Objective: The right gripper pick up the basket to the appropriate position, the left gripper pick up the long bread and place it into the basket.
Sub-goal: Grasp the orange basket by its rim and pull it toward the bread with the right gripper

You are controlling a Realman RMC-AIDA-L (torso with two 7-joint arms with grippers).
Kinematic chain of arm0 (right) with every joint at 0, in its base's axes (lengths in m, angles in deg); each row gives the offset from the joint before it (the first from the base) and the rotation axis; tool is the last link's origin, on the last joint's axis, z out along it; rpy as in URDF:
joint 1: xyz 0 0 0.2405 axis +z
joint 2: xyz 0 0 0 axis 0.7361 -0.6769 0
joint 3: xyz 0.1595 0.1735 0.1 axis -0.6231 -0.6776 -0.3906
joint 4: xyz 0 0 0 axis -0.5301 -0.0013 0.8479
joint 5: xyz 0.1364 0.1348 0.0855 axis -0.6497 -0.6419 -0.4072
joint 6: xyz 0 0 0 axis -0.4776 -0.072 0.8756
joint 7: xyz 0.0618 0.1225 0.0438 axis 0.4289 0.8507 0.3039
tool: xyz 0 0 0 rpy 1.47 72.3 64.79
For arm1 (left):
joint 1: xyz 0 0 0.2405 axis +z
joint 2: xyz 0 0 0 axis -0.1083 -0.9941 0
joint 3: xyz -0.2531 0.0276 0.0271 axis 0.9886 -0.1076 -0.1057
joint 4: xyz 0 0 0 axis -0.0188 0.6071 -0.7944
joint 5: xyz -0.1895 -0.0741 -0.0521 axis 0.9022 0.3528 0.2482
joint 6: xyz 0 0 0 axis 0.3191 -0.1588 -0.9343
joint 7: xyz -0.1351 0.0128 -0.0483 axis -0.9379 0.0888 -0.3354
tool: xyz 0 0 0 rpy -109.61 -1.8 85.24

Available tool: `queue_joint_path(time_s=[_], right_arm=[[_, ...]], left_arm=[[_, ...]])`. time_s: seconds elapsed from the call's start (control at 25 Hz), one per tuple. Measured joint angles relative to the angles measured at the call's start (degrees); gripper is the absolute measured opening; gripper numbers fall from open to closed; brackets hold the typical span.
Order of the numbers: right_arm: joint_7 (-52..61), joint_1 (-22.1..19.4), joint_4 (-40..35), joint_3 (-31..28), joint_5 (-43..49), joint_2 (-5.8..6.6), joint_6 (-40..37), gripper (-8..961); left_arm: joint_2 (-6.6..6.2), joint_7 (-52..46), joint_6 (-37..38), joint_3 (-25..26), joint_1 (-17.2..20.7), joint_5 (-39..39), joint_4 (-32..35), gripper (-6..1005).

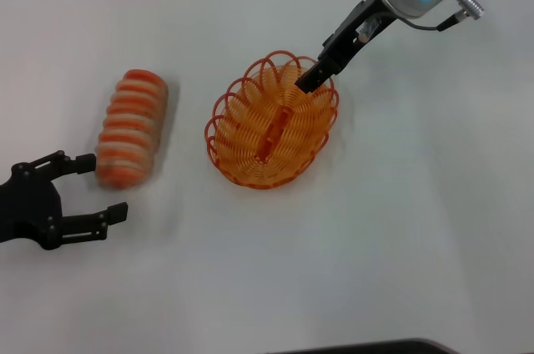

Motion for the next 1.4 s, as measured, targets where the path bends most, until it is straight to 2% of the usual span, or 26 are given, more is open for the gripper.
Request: queue_joint_path(time_s=[1.04, 1.24, 1.4], right_arm=[[2.3, 1.6, 8.0, 0.6, -0.8, -0.13, 8.2, 765], [2.0, 2.1, 9.3, 0.6, -1.8, -0.16, 8.5, 528], [1.9, 2.3, 9.6, 0.6, -2.3, -0.04, 8.5, 406]], left_arm=[[0.14, 0.6, -0.2, -0.1, 0.0, 0.0, -0.5, 938], [0.14, 0.6, -0.1, -0.1, -0.1, 0.0, -0.5, 938], [0.14, 0.7, -0.1, -0.2, -0.1, 0.0, -0.5, 938]])
